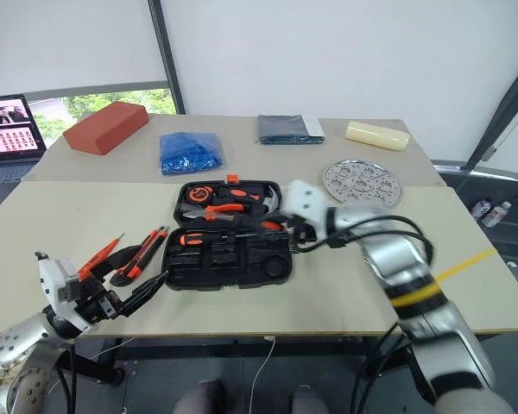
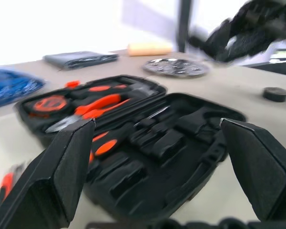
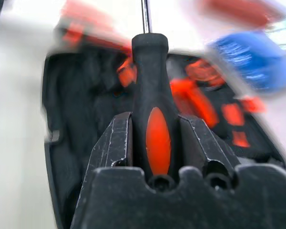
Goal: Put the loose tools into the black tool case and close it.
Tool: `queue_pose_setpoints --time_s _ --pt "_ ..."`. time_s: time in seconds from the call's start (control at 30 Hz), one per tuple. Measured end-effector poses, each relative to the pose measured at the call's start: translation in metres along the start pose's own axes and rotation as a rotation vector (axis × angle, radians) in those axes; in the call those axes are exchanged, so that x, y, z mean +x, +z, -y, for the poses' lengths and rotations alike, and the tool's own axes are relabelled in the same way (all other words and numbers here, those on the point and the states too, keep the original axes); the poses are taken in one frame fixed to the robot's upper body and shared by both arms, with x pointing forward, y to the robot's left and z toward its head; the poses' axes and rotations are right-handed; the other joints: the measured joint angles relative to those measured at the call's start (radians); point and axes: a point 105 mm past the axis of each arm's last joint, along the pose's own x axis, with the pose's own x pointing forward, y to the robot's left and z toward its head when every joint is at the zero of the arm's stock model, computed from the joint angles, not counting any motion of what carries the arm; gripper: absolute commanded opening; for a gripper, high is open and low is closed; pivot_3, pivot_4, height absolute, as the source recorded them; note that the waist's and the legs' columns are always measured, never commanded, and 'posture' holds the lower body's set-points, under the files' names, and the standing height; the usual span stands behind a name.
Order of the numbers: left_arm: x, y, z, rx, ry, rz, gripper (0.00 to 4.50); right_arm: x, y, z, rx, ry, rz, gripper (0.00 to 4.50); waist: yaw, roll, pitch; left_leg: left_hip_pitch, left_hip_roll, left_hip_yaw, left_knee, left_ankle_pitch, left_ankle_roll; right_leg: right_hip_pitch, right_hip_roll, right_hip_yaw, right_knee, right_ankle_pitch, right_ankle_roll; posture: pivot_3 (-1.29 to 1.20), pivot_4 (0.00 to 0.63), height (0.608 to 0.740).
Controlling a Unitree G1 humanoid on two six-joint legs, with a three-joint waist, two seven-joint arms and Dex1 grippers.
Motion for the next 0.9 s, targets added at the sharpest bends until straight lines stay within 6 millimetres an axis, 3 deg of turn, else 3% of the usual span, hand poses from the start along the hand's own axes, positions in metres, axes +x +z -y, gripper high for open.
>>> queue_pose_setpoints --time_s 0.17,0.33,0.67,0.73,0.87,0.9 --pt "-0.002 -0.003 0.004 0.004 0.004 -0.018 4.50 0.016 -0.026 0.006 -0.083 0.055 -0.193 1.03 0.010 0.000 0.000 -0.004 0.000 0.001 0.000 0.000 0.000 -0.004 0.000 0.000 0.000 0.003 0.005 0.00 0.150 0.740" --pt "-0.004 -0.002 0.007 0.013 0.012 -0.020 4.50 0.019 -0.029 0.012 -0.156 0.069 -0.243 1.03 0.004 0.000 0.000 -0.004 0.000 0.002 -0.001 -0.003 -0.006 -0.010 0.000 0.000 0.005 0.003 0.006 0.00 0.150 0.740" --pt "-0.009 -0.004 0.009 0.008 0.034 -0.034 4.50 0.032 -0.031 0.014 -0.127 0.051 -0.232 1.03 -0.005 0.000 0.000 -0.004 0.001 0.002 -0.001 -0.003 -0.007 -0.011 0.001 0.001 0.006 0.004 0.004 0.00 0.150 0.740" --pt "-0.009 -0.004 0.009 0.008 0.035 -0.033 4.50 0.031 -0.032 0.015 -0.130 0.058 -0.235 2.03 -0.005 0.000 0.000 -0.004 0.001 0.002 -0.001 -0.003 -0.007 -0.012 0.001 0.001 0.006 0.004 0.004 0.00 0.150 0.740" --pt "-0.010 -0.004 0.009 0.010 0.036 -0.032 4.50 0.026 -0.029 0.021 -0.165 0.061 -0.224 3.29 -0.002 0.000 0.000 -0.004 0.001 0.002 -0.001 -0.003 -0.007 -0.012 0.001 0.001 0.005 0.004 0.004 0.00 0.150 0.740" --pt "-0.010 -0.004 0.009 0.011 0.037 -0.031 4.50 0.024 -0.027 0.022 -0.179 0.069 -0.203 3.29 -0.002 0.000 0.000 -0.004 0.001 0.002 -0.001 -0.003 -0.007 -0.012 0.001 0.001 0.005 0.004 0.004 0.00 0.150 0.740"
